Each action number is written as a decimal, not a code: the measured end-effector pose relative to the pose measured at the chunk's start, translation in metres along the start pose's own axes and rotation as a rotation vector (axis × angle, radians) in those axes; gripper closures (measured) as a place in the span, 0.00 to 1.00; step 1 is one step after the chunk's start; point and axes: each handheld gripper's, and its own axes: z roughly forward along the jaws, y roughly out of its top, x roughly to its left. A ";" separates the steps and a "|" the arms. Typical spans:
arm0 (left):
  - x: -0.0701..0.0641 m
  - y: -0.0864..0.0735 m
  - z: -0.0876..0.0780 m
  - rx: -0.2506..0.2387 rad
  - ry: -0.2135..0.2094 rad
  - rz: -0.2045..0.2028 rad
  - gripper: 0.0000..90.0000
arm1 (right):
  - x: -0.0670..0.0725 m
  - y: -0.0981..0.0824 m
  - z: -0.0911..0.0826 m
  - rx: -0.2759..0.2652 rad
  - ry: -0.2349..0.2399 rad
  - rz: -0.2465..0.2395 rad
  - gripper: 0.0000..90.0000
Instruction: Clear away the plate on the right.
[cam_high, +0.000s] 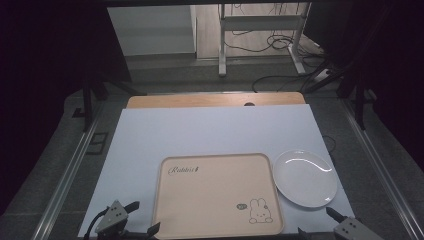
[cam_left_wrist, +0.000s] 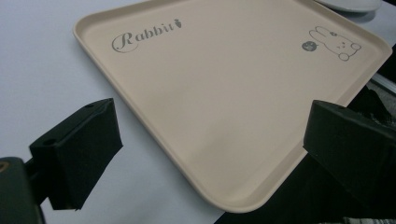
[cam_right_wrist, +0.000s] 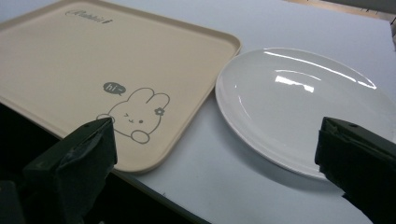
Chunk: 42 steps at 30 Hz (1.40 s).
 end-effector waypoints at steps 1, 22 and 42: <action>0.000 0.000 0.000 -0.001 0.000 -0.001 0.04 | 0.000 0.000 0.000 0.002 -0.003 -0.008 0.00; -0.001 -0.001 -0.001 -0.009 -0.010 0.016 0.04 | -0.006 -0.005 0.010 0.108 0.020 -0.044 0.00; -0.001 0.000 -0.001 -0.006 -0.007 0.013 0.04 | -0.010 0.003 0.024 0.105 0.004 -0.084 0.00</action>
